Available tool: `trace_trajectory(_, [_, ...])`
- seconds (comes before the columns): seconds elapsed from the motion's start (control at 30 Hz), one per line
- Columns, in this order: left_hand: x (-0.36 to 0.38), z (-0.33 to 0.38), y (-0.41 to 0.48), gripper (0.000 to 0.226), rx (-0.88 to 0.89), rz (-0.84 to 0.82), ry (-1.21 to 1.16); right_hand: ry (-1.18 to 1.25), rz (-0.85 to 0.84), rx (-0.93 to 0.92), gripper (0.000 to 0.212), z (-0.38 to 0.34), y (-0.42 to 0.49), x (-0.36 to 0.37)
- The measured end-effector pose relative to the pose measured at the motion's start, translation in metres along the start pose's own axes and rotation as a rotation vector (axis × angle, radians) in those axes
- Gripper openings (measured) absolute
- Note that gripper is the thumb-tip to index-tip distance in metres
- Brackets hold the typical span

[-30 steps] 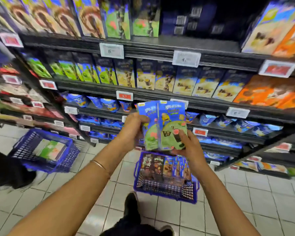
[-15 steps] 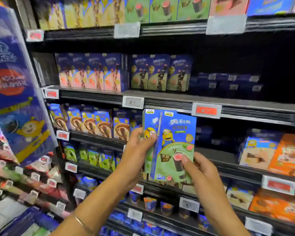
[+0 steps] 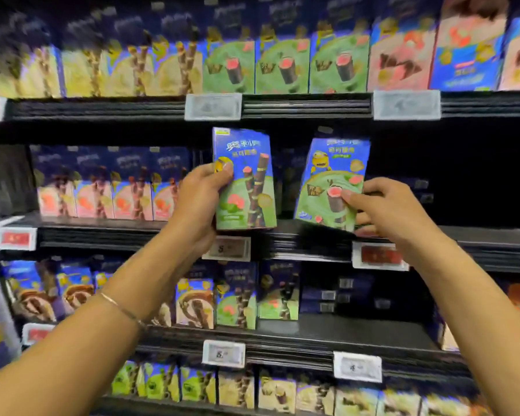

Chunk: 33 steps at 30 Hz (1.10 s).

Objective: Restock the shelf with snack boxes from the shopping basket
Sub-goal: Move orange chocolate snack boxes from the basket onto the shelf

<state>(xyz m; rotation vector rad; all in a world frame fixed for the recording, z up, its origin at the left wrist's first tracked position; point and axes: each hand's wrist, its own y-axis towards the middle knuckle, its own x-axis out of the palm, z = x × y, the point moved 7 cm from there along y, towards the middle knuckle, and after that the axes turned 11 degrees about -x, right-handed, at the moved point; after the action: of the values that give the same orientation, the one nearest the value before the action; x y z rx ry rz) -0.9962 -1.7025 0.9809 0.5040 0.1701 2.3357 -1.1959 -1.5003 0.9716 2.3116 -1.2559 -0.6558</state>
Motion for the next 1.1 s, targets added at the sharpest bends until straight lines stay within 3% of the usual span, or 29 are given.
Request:
trace_trajectory(0.17, [-0.013, -0.015, 0.066, 0.006, -0.06, 0.044, 0.072, -0.414, 0.034, -0.019, 0.034, 0.015, 0.053, 0.015])
trace_trajectory(0.37, [-0.015, -0.041, 0.117, 0.01, -0.117, 0.078, 0.087, -0.76, -0.013, 0.067, 0.022, 0.039, 0.089, 0.03])
trace_trajectory(0.47, [-0.015, -0.051, 0.128, 0.01, -0.108, 0.07, 0.108, -0.815, -0.02, 0.09, 0.03, 0.047, 0.097, 0.035])
trace_trajectory(0.6, [-0.016, -0.056, 0.133, 0.005, -0.062, 0.068, 0.18, -0.837, -0.026, 0.088, 0.011, 0.052, 0.106, 0.043])
trace_trajectory(0.77, [-0.02, -0.049, 0.134, 0.002, 0.017, 0.127, 0.406, -0.873, -0.046, 0.072, 0.045, 0.059, 0.118, 0.055])
trace_trajectory(0.9, [-0.02, -0.043, 0.132, 0.025, 0.069, 0.151, 0.541, -0.907, -0.067, 0.066, 0.047, 0.059, 0.126, 0.062])
trace_trajectory(1.1, [-0.016, -0.041, 0.13, 0.01, 0.06, 0.199, 0.655, -0.921, -0.038, 0.049, 0.042, 0.061, 0.128, 0.064])
